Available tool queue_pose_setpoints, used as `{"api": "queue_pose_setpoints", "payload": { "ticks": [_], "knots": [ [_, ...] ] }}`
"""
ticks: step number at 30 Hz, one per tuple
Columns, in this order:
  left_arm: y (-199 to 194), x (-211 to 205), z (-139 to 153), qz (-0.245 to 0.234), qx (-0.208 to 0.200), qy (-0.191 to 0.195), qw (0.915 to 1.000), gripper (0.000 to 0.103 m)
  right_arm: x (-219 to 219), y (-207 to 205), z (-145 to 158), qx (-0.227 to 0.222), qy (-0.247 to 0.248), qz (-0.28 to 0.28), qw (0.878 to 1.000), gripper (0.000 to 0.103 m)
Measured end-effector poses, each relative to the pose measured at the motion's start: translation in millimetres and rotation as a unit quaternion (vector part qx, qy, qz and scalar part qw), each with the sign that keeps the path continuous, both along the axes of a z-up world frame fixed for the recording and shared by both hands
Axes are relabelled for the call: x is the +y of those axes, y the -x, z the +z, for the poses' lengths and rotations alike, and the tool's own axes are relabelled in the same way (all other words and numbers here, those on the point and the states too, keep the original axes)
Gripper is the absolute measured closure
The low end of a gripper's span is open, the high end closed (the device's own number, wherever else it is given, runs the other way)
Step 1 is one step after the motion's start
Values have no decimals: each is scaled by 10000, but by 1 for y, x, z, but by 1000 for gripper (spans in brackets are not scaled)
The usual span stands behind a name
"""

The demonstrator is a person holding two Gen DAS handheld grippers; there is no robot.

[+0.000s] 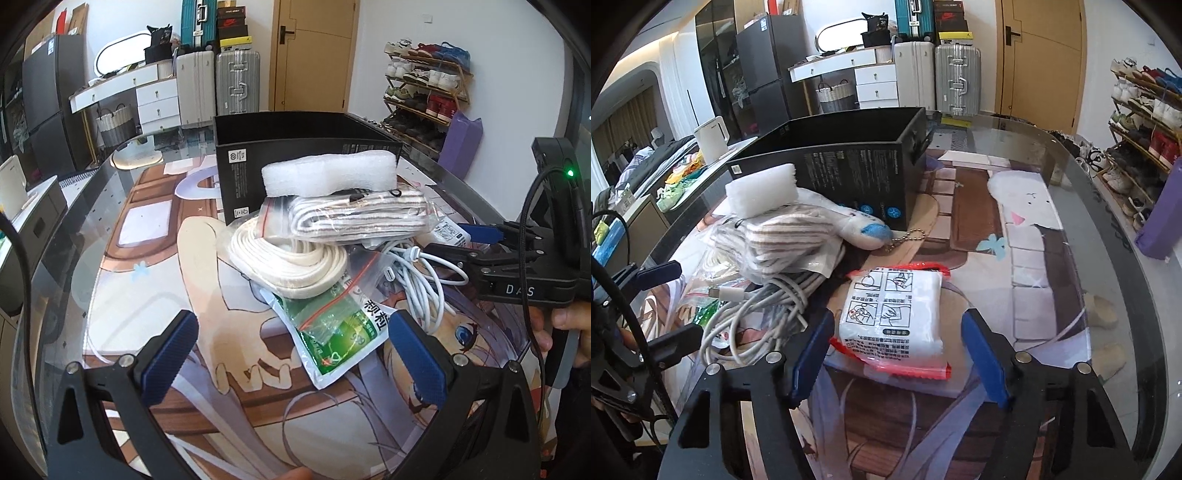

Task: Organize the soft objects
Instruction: 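Grasp the green packet with the left tool while the right tool grasps the white red-trimmed packet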

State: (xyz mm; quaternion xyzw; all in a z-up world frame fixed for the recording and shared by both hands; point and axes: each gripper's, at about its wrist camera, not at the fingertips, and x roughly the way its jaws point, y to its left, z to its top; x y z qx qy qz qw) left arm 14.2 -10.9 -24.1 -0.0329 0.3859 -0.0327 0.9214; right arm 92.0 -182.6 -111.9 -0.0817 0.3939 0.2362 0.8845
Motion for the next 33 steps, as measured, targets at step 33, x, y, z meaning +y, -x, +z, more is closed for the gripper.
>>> {"api": "queue_pose_setpoints", "payload": {
  "ticks": [33],
  "knots": [
    [-20, -5, -5, -66, 472, 66, 9988, 7, 0, 6, -1, -61, 93, 99, 9999, 29]
  ]
}}
